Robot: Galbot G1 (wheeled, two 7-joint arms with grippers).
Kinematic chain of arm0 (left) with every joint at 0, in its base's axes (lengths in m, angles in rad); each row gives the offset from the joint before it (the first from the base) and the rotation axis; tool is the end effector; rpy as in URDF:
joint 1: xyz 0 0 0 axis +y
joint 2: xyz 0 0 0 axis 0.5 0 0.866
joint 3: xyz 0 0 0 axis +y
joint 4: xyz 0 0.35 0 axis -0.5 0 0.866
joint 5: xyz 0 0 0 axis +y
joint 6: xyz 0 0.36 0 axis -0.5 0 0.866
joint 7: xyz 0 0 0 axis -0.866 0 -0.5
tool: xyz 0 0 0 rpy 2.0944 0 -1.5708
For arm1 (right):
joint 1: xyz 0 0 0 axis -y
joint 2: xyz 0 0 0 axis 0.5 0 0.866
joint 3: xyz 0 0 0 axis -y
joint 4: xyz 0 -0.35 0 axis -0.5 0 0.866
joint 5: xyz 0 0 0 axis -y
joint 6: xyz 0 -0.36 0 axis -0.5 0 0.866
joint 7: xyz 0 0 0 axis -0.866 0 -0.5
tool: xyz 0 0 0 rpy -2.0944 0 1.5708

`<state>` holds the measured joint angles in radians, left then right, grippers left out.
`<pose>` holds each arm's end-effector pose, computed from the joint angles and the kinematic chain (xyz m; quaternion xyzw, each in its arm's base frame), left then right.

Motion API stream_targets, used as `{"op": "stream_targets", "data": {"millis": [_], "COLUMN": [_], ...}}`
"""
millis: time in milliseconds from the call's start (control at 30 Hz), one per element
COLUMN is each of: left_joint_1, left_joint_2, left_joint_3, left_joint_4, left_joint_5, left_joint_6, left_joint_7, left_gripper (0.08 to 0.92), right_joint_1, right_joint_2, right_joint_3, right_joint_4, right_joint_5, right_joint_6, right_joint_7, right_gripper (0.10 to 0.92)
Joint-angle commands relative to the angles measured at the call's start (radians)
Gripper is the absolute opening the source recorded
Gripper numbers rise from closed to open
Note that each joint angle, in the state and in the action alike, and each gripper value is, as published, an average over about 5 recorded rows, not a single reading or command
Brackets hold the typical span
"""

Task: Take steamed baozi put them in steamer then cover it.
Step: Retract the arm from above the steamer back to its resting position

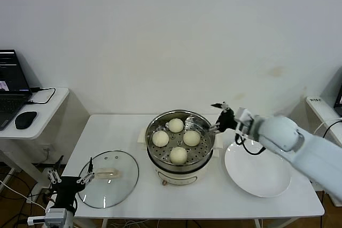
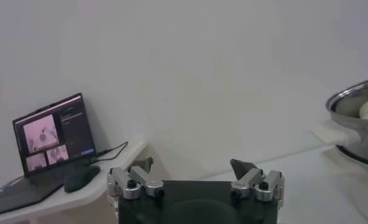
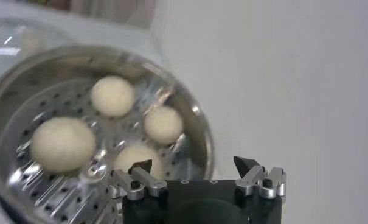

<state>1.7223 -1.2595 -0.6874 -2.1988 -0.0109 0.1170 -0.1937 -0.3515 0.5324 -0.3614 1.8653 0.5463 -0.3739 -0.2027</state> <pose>0.1511 0.0876 -0.2712 0.0756 -0.9805 -0.1738 0.0517 0.3946 -0.0762 -0.1322 0.3474 -0.8736 0.3264 0.0980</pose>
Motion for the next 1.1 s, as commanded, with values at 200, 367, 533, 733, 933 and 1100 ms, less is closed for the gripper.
{"op": "stream_targets", "data": {"millis": [200,367,533,733,933,1100], "left_joint_1": [-0.004,-0.007,0.009,0.083,0.148,0.067], "left_joint_2": [-0.003,0.003,0.009,0.023,0.023,0.031], "left_joint_3": [0.023,0.033,-0.015,-0.077,-0.051,0.006], "left_joint_4": [0.053,0.105,0.165,0.222,0.223,0.260], "left_joint_5": [0.061,0.240,0.630,1.153,1.383,1.386], "left_joint_6": [-0.062,-0.099,-0.172,-0.256,-0.227,-0.205], "left_joint_7": [0.005,-0.002,-0.004,-0.051,-0.104,-0.045], "left_gripper": [0.823,0.823,0.823,0.823,0.823,0.823], "right_joint_1": [-1.089,-1.151,-1.225,-1.289,-1.309,-1.303], "right_joint_2": [0.485,0.702,0.825,0.872,0.891,0.905], "right_joint_3": [1.120,1.230,1.285,1.331,1.370,1.367], "right_joint_4": [0.062,0.079,0.089,0.068,0.057,0.035], "right_joint_5": [-0.265,-0.245,-0.245,-0.284,-0.309,-0.339], "right_joint_6": [0.541,0.543,0.530,0.545,0.553,0.563], "right_joint_7": [0.049,-0.001,-0.002,0.047,0.094,0.110], "right_gripper": [0.823,0.823,0.823,0.823,0.823,0.823]}}
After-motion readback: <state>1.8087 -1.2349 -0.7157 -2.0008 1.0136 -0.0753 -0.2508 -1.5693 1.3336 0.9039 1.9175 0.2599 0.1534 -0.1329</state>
